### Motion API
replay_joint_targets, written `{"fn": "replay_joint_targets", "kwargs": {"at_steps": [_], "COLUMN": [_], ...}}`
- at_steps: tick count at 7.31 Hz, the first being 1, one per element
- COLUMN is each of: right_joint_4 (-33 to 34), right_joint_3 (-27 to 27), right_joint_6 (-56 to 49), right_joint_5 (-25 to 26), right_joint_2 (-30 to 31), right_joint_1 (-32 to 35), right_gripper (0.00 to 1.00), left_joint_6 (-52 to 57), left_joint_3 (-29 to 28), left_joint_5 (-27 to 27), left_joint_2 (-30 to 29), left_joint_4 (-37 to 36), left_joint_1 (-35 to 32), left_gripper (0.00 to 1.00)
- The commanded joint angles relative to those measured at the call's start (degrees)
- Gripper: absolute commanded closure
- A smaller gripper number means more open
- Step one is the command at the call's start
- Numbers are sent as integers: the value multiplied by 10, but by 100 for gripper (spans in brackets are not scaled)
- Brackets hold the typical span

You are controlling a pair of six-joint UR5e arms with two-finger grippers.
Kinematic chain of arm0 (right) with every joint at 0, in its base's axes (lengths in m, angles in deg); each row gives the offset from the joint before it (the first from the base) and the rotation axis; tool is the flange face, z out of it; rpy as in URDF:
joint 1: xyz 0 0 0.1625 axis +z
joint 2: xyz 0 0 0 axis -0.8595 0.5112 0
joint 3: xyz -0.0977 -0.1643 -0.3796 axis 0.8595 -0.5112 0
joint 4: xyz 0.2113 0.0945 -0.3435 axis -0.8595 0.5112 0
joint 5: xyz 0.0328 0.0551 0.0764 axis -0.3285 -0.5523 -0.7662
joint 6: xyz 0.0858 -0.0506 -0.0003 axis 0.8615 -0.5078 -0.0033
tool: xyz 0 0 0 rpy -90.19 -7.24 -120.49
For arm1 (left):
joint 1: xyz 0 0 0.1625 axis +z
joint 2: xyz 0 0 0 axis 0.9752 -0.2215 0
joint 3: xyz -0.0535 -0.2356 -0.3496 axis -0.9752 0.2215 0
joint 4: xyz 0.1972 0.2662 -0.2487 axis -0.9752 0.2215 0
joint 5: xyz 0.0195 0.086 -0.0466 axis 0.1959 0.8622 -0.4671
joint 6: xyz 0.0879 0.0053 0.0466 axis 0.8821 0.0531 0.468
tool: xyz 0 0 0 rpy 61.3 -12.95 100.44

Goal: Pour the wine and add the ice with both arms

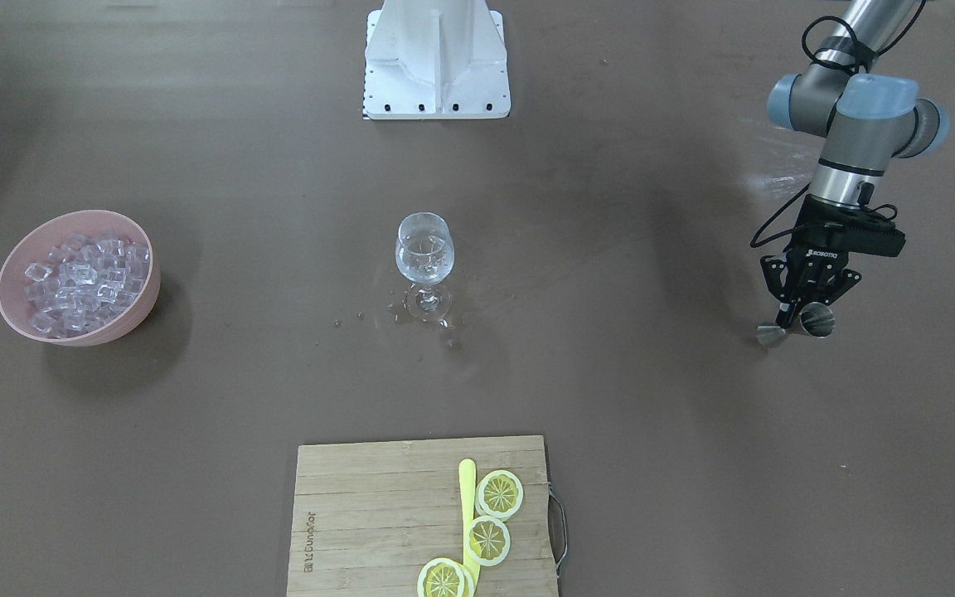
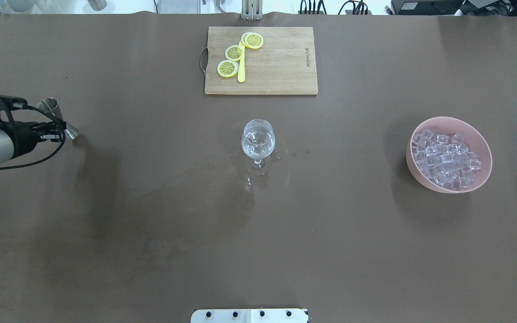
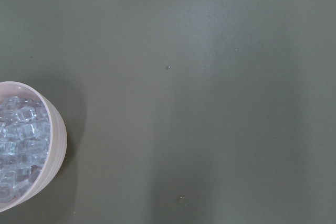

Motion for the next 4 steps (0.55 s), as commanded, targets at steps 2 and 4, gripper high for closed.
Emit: {"fn": "replay_joint_targets", "kwargs": {"at_steps": [2,4], "right_joint_4": [0,1], "right_joint_3": [3,7], "right_joint_6": [0,2], "right_joint_5": [-2,-2], "right_joint_2": [0,1], "right_joint_1": [0,0], "right_gripper": [0,0], "left_joint_6": [4,4], "left_joint_3": [2,3], "left_joint_5": [-1,0], "left_joint_2": [0,1], "left_joint_4": [1,9], "left_joint_1": [2,3], "left_gripper": [29,3]}}
